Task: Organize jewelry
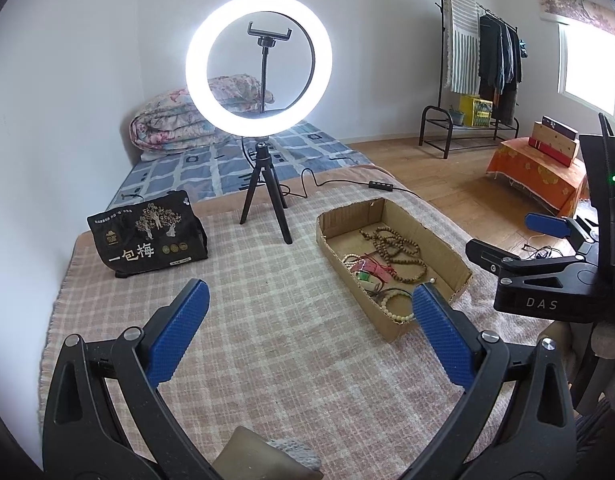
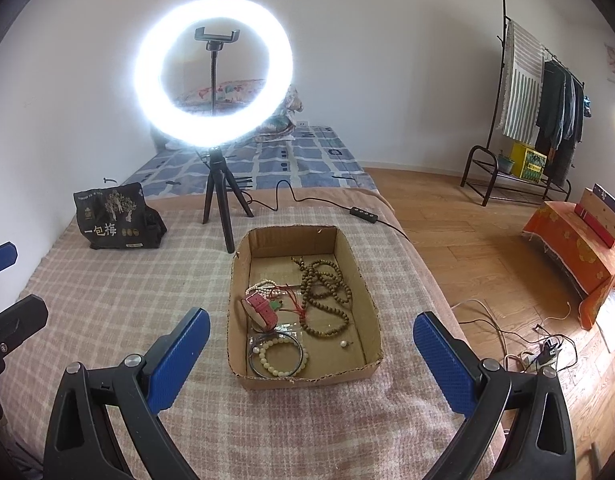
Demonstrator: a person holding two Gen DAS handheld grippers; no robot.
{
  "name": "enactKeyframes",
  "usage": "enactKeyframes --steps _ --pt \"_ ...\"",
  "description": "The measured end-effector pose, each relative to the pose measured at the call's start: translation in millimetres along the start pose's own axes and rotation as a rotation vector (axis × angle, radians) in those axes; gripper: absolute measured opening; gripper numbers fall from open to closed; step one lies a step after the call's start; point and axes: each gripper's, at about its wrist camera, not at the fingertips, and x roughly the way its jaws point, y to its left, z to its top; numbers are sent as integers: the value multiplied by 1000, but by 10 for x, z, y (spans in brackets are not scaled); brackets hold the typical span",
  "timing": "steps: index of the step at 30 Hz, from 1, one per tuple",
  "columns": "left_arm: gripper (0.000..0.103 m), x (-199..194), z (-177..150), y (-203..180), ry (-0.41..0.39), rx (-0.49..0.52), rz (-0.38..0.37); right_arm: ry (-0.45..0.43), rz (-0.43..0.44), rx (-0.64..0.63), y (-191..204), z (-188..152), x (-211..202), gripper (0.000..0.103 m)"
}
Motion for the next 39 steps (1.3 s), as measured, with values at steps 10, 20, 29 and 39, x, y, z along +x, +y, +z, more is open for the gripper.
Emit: enactKeyframes --steps 10,20,29,39 --pt "103 -6 -10 -40 18 -10 -18 5 3 -6 16 -10 11 103" --pt "103 -11 -18 -106 27 3 -32 9 5 -2 6 -18 18 103" --pt "103 0 -13 -119 41 -5 -51 16 8 0 -4 -36 29 103" --pt "103 -2 -9 -111 24 -6 -33 23 13 -2 4 -50 37 103"
